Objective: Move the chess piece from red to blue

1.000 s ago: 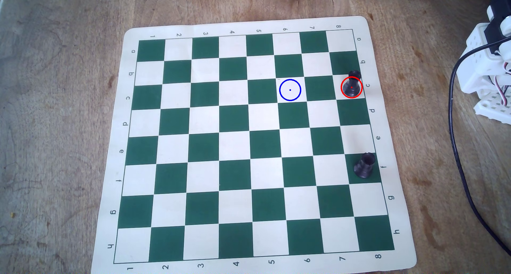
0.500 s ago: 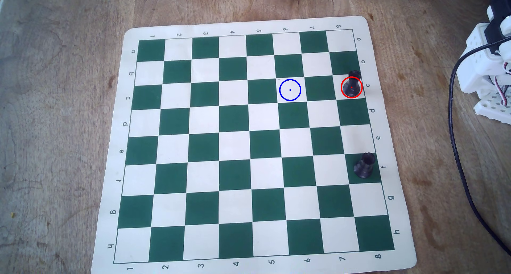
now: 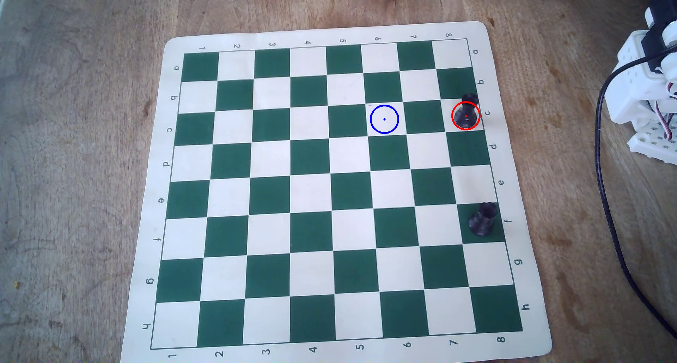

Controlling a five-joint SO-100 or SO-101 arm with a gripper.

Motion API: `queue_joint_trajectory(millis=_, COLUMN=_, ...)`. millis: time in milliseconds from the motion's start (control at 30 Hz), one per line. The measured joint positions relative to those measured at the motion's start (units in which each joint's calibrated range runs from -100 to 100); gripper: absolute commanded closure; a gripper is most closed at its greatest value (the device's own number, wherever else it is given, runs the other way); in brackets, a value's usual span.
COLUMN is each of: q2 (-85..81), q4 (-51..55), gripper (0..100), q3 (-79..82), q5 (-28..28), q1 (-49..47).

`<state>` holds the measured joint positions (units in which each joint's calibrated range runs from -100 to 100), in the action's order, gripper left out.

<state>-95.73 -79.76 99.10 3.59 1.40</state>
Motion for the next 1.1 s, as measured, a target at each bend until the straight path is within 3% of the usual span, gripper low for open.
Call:
queue_joint_trajectory(millis=567, q2=0.0, q4=41.2, gripper=56, q3=-2.9, q5=1.9, q1=0.7)
queue_joint_trajectory(millis=767, q2=0.3, q4=75.5, gripper=57, q3=-26.4, q5=-0.5, q1=3.8)
queue_joint_trajectory(millis=800, q2=1.6, q4=88.7, gripper=57, q3=-35.0, q5=-1.8, q1=5.2)
queue_joint_trajectory(millis=967, q2=9.2, q4=120.9, gripper=57, q3=-52.9, q5=-4.9, q1=9.2)
queue_joint_trajectory(millis=1100, q2=17.7, q4=135.5, gripper=59, q3=-60.1, q5=-7.0, q1=9.7)
